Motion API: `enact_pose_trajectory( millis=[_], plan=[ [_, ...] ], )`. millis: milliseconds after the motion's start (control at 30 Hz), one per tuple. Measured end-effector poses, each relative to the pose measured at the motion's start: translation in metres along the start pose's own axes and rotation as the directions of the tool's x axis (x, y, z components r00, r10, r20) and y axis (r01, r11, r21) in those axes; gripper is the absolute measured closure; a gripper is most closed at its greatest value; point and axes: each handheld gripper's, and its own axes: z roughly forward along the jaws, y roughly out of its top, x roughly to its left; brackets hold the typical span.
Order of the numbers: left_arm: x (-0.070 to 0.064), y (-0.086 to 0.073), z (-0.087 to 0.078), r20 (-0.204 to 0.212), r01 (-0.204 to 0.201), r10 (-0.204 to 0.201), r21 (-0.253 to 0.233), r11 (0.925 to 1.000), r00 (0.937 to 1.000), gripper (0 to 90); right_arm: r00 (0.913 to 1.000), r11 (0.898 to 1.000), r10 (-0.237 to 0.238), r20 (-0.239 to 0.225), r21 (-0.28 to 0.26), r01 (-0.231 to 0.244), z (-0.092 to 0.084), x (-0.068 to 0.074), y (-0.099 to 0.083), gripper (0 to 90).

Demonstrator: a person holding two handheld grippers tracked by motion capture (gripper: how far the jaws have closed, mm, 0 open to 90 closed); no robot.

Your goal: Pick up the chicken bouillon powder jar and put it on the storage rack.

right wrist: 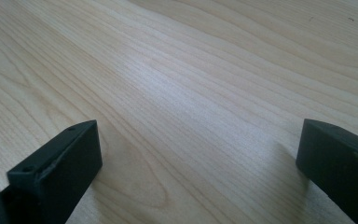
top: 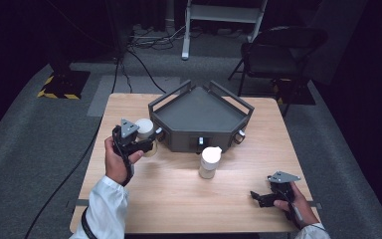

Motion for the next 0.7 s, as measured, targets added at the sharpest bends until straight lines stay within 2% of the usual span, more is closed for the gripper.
enact_pose_trajectory(
  millis=[700],
  plan=[
    [-0.009,0.034,-0.007,0.03,-0.033,0.035,-0.048,0.9983,0.999,33.5,1.0,1.0,0.0,0.0,0.0,0.0,0.0,0.0,0.0,0.0]
  ],
)
